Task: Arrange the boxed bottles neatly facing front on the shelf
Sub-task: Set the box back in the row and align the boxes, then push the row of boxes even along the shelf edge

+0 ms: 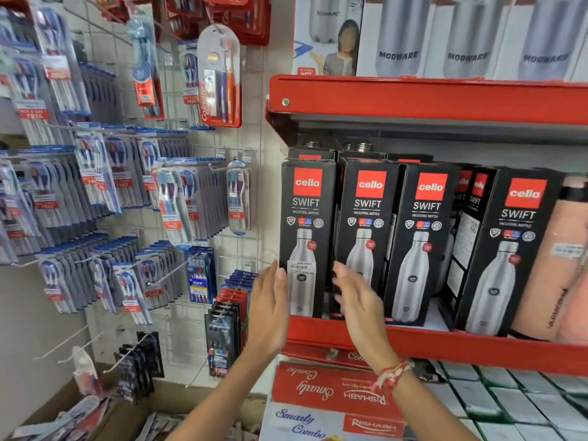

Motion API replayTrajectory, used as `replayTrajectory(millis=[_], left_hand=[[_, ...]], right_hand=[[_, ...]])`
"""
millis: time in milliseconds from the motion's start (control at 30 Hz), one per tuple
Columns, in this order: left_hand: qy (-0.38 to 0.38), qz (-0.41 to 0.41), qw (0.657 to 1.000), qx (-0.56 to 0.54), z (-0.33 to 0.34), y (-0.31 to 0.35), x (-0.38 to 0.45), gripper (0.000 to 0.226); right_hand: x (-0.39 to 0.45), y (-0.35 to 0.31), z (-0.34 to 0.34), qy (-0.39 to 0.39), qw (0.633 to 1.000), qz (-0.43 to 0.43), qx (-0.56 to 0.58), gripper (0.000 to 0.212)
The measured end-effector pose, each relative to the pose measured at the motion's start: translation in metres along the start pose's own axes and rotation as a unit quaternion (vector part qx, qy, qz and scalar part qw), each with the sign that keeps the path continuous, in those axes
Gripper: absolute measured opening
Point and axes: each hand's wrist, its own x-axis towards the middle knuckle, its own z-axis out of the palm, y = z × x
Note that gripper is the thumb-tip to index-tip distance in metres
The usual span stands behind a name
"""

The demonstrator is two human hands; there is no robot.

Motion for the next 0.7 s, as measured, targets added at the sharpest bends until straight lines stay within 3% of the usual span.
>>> replayTrajectory(millis=[33, 100, 167, 267, 433, 700], left_hand=[[0.059, 0.030, 0.998, 0.014, 0.006, 0.007, -0.006, 0.053], [0.064, 0.057, 0.996, -0.031, 0.020, 0.021, -0.015, 0.055], [-0.033, 0.030, 0.994, -0.098, 0.038, 0.033, -0.021, 0.076], [-0.133, -0.082, 0.980, -0.120, 0.064, 0.044, -0.024, 0.103], [-0.153, -0.166, 0.966, -0.127, 0.082, 0.049, -0.020, 0.092], [-0.124, -0.206, 0.960, -0.144, 0.077, 0.046, -0.020, 0.119]], right_hand=[[-0.003, 0.002, -0.008, 0.064, 0.998, -0.018, -0.007, 0.047], [-0.008, 0.004, -0.024, 0.124, 0.992, -0.019, -0.021, 0.043], [-0.008, 0.013, -0.039, 0.100, 0.995, 0.020, -0.020, 0.052], [-0.007, 0.018, -0.053, 0.013, 0.993, 0.115, 0.004, 0.064], [-0.001, 0.017, -0.061, -0.054, 0.984, 0.166, 0.040, 0.067], [-0.003, 0.021, -0.070, -0.075, 0.984, 0.156, 0.049, 0.078]])
